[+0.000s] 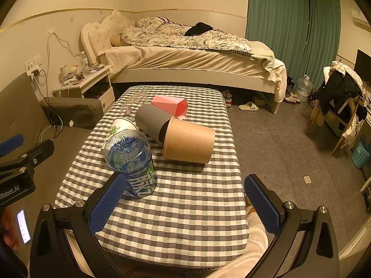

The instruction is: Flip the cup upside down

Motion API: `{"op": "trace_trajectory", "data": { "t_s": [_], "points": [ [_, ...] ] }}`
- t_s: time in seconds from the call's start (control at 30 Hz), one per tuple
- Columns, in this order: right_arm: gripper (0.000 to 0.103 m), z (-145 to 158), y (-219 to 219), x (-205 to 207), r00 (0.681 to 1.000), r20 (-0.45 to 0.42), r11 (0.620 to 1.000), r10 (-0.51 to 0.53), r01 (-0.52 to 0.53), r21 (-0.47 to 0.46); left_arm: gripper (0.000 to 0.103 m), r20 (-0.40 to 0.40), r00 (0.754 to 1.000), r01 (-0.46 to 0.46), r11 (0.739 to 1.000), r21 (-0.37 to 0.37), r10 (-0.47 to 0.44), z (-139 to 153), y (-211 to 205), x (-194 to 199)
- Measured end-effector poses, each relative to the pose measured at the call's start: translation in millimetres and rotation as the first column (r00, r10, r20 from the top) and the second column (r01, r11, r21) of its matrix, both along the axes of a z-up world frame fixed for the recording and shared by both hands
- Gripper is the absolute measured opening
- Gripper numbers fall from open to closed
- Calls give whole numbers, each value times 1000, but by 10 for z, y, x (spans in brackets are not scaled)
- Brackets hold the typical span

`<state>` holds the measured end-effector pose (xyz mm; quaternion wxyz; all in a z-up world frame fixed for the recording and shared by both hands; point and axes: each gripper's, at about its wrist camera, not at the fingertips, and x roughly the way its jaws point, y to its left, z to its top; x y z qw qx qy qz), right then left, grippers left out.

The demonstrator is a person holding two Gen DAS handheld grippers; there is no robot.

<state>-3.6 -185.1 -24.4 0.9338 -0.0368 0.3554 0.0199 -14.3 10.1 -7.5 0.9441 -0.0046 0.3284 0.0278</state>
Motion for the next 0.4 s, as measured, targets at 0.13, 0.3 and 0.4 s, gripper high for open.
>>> {"op": "trace_trajectory", "data": {
  "t_s": [0.13, 0.3, 0.4],
  "points": [
    [103, -1, 0, 0, 1000, -1, 1000, 1, -1, 0, 97, 0, 1000, 0, 1000, 1, 0, 2, 0, 0],
    [103, -21, 12, -7, 1000, -4, 1000, 1, -1, -1, 97, 4, 1000, 4, 1000, -2, -4, 5, 4, -9],
    [103, -40, 12, -13, 1000, -6, 1000, 1, -1, -1, 97, 1, 1000, 1, 1000, -2, -1, -2, 3, -2]
  ]
}}
